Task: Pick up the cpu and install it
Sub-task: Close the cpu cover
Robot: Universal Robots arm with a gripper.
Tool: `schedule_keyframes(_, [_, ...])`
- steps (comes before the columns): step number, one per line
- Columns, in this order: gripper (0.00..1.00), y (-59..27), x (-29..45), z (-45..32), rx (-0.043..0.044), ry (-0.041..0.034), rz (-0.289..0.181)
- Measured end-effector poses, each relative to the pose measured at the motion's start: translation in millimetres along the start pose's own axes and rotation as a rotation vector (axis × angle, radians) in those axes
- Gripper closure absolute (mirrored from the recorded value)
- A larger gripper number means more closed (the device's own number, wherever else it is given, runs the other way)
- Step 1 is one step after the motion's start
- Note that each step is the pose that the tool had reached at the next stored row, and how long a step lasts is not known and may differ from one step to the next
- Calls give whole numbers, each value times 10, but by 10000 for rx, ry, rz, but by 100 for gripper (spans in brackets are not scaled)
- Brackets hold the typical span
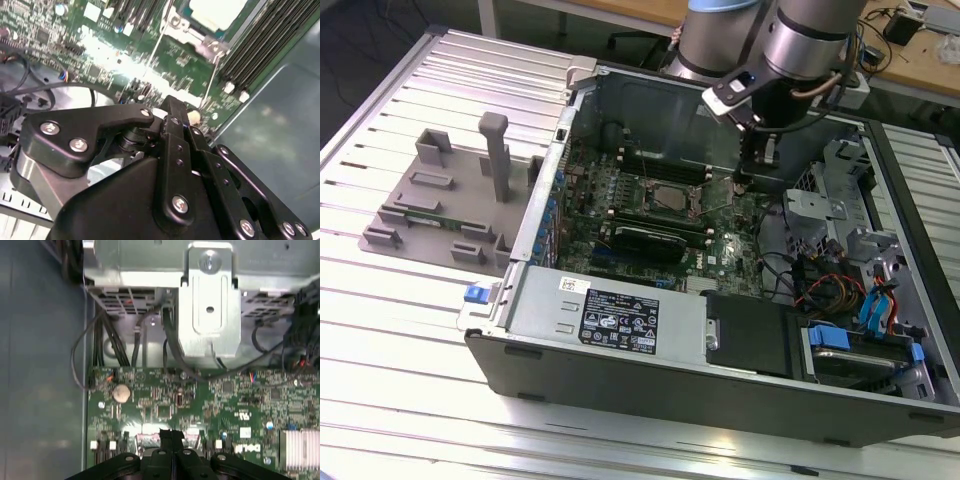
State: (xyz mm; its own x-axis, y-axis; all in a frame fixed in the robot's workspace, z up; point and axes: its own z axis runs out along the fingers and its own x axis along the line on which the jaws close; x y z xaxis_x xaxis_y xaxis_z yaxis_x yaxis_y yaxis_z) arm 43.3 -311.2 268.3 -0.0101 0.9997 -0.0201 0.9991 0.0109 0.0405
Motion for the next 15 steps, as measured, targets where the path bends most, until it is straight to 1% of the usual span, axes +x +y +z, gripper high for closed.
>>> schedule_keyframes(2, [89,94,-1,13,6,0,-1])
schedule_keyframes(3, [89,121,-1,34,11,-2,-2])
schedule_keyframes(5, [89,127,0,61,21,-1,-2])
schedule_keyframes(8, [89,125,2,165,90,0,-2])
schedule_keyframes(12, [89,122,4,246,187,2,-4])
schedule_keyframes(15, [89,120,4,285,224,2,-5])
